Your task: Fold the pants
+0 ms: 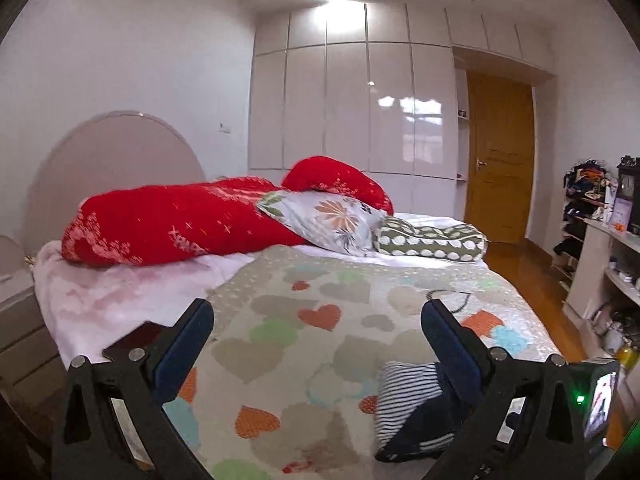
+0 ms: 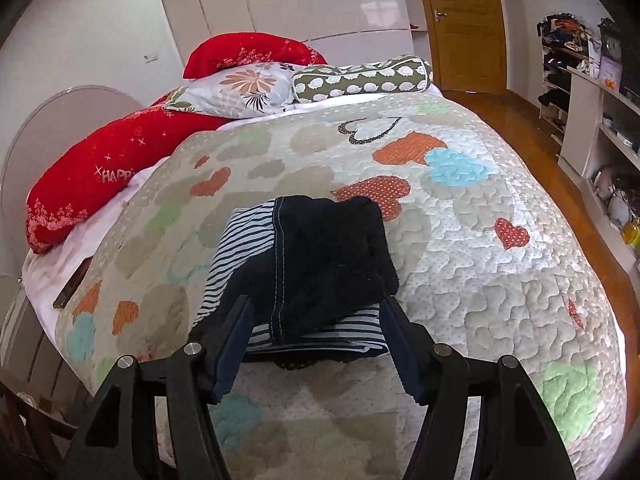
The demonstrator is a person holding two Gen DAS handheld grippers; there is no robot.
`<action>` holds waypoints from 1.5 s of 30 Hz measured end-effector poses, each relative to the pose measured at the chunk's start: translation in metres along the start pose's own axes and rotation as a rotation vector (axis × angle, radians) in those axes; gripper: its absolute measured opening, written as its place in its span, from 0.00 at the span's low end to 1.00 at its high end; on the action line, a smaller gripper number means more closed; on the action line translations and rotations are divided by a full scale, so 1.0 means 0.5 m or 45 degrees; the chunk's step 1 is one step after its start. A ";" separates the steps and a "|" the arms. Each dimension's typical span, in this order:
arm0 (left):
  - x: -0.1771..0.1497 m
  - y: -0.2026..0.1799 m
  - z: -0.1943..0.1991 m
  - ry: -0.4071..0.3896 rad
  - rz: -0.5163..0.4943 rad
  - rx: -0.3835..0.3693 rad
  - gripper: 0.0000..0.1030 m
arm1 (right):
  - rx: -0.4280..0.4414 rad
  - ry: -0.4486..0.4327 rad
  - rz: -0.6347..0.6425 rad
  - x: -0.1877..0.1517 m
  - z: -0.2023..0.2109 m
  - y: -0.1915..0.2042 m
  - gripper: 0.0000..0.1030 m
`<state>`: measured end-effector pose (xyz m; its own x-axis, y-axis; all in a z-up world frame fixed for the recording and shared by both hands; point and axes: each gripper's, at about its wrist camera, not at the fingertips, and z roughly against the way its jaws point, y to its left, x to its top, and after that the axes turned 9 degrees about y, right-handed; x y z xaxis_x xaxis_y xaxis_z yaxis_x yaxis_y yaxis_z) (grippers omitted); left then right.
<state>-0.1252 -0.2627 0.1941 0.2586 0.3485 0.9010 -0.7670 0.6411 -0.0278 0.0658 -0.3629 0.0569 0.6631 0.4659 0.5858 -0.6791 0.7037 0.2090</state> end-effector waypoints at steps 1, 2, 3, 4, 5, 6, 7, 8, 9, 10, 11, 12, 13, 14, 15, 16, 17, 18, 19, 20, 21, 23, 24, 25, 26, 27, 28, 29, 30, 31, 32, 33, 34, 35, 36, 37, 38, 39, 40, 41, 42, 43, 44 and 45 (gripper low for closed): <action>-0.002 -0.001 -0.005 0.023 -0.001 -0.020 1.00 | -0.004 -0.001 0.006 0.000 0.000 0.002 0.67; -0.004 -0.003 -0.012 0.047 -0.007 -0.036 1.00 | -0.011 0.000 0.015 0.000 0.000 0.003 0.67; -0.006 -0.005 -0.020 0.080 -0.015 -0.050 1.00 | -0.016 -0.003 0.024 -0.001 0.001 0.006 0.67; -0.009 -0.009 -0.030 0.113 -0.026 -0.057 1.00 | -0.020 -0.007 0.034 -0.003 0.002 0.010 0.67; -0.014 -0.013 -0.040 0.141 -0.034 -0.057 1.00 | -0.026 -0.010 0.042 -0.005 0.002 0.012 0.67; -0.019 -0.017 -0.052 0.182 -0.045 -0.049 1.00 | -0.033 -0.013 0.054 -0.007 0.002 0.015 0.67; -0.025 -0.019 -0.063 0.224 -0.057 -0.051 1.00 | -0.037 -0.011 0.063 -0.008 0.001 0.017 0.67; -0.029 -0.022 -0.071 0.253 -0.062 -0.063 1.00 | -0.039 -0.010 0.066 -0.009 0.001 0.018 0.67; -0.035 -0.025 -0.082 0.297 -0.066 -0.068 1.00 | -0.041 -0.009 0.069 -0.010 0.000 0.018 0.67; -0.040 -0.029 -0.093 0.340 -0.072 -0.064 1.00 | -0.043 -0.006 0.072 -0.011 -0.002 0.019 0.67; -0.044 -0.030 -0.100 0.364 -0.074 -0.069 1.00 | -0.045 -0.003 0.072 -0.012 -0.003 0.018 0.67; -0.050 -0.032 -0.108 0.392 -0.077 -0.077 1.00 | -0.045 0.002 0.070 -0.012 -0.005 0.017 0.67; -0.056 -0.036 -0.114 0.414 -0.081 -0.074 1.00 | -0.043 0.004 0.069 -0.012 -0.006 0.016 0.67; -0.060 -0.038 -0.118 0.426 -0.088 -0.067 1.00 | -0.043 0.004 0.068 -0.013 -0.006 0.016 0.67; -0.065 -0.042 -0.121 0.436 -0.100 -0.062 1.00 | -0.044 0.002 0.068 -0.013 -0.006 0.016 0.67; -0.068 -0.047 -0.124 0.444 -0.114 -0.056 1.00 | -0.044 0.003 0.068 -0.013 -0.006 0.016 0.68; -0.071 -0.049 -0.123 0.447 -0.122 -0.057 1.00 | -0.043 0.004 0.069 -0.013 -0.007 0.015 0.68; -0.074 -0.052 -0.123 0.448 -0.128 -0.061 1.00 | -0.041 0.004 0.068 -0.014 -0.007 0.014 0.68; -0.076 -0.054 -0.123 0.449 -0.135 -0.063 1.00 | -0.043 0.000 0.067 -0.014 -0.006 0.015 0.68; -0.076 -0.054 -0.123 0.449 -0.138 -0.063 1.00 | -0.045 0.001 0.068 -0.013 -0.007 0.015 0.68; -0.077 -0.055 -0.122 0.451 -0.140 -0.064 1.00 | -0.048 0.004 0.070 -0.013 -0.008 0.015 0.68; -0.078 -0.054 -0.125 0.462 -0.138 -0.071 1.00 | -0.051 0.007 0.069 -0.013 -0.011 0.015 0.68; -0.079 -0.052 -0.127 0.470 -0.135 -0.080 1.00 | -0.052 0.007 0.069 -0.014 -0.011 0.016 0.68; -0.080 -0.051 -0.129 0.479 -0.129 -0.088 1.00 | -0.054 0.008 0.071 -0.014 -0.012 0.017 0.68; -0.080 -0.050 -0.131 0.487 -0.124 -0.092 1.00 | -0.058 0.011 0.078 -0.014 -0.014 0.018 0.68; -0.080 -0.049 -0.133 0.495 -0.119 -0.097 1.00 | -0.061 0.011 0.081 -0.014 -0.014 0.020 0.68; -0.081 -0.049 -0.135 0.503 -0.115 -0.104 1.00 | -0.061 0.010 0.083 -0.015 -0.015 0.020 0.68; -0.082 -0.048 -0.138 0.512 -0.111 -0.109 1.00 | -0.061 0.010 0.085 -0.016 -0.015 0.021 0.68; -0.083 -0.047 -0.140 0.520 -0.108 -0.113 1.00 | -0.063 0.010 0.087 -0.016 -0.016 0.021 0.68; -0.084 -0.047 -0.142 0.528 -0.105 -0.117 1.00 | -0.065 0.010 0.088 -0.017 -0.017 0.021 0.68; -0.085 -0.047 -0.144 0.535 -0.103 -0.119 1.00 | -0.066 0.012 0.089 -0.017 -0.018 0.021 0.68; -0.086 -0.047 -0.148 0.546 -0.100 -0.123 1.00 | -0.065 0.012 0.087 -0.018 -0.017 0.022 0.68; -0.087 -0.046 -0.151 0.557 -0.095 -0.128 1.00 | -0.067 0.014 0.087 -0.019 -0.019 0.023 0.68; -0.089 -0.045 -0.154 0.565 -0.091 -0.132 1.00 | -0.068 0.018 0.087 -0.019 -0.020 0.022 0.68; -0.090 -0.044 -0.156 0.575 -0.084 -0.135 1.00 | -0.070 0.022 0.087 -0.019 -0.022 0.022 0.68; -0.091 -0.043 -0.159 0.585 -0.079 -0.134 1.00 | -0.071 0.024 0.088 -0.019 -0.024 0.023 0.69; -0.093 -0.042 -0.161 0.592 -0.076 -0.134 1.00 | -0.071 0.027 0.088 -0.020 -0.025 0.023 0.69; -0.094 -0.041 -0.163 0.601 -0.072 -0.133 1.00 | -0.071 0.029 0.090 -0.020 -0.026 0.023 0.69; -0.095 -0.040 -0.166 0.611 -0.068 -0.133 1.00 | -0.072 0.030 0.091 -0.021 -0.026 0.024 0.69; -0.096 -0.039 -0.168 0.618 -0.065 -0.135 1.00 | -0.068 0.029 0.091 -0.022 -0.026 0.023 0.69; -0.097 -0.038 -0.169 0.623 -0.061 -0.141 1.00 | -0.066 0.029 0.091 -0.022 -0.026 0.023 0.69; -0.098 -0.037 -0.169 0.625 -0.056 -0.149 1.00 | -0.066 0.030 0.089 -0.023 -0.027 0.022 0.69; -0.098 -0.037 -0.169 0.625 -0.056 -0.150 1.00 | -0.067 0.031 0.087 -0.023 -0.027 0.022 0.69; -0.098 -0.036 -0.169 0.624 -0.057 -0.149 1.00 | -0.069 0.032 0.086 -0.023 -0.028 0.022 0.69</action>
<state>-0.0744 -0.2338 0.1139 0.5562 0.5809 0.5943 -0.6850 0.7253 -0.0678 0.0550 -0.3531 0.0414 0.6246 0.5260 0.5773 -0.7050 0.6978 0.1269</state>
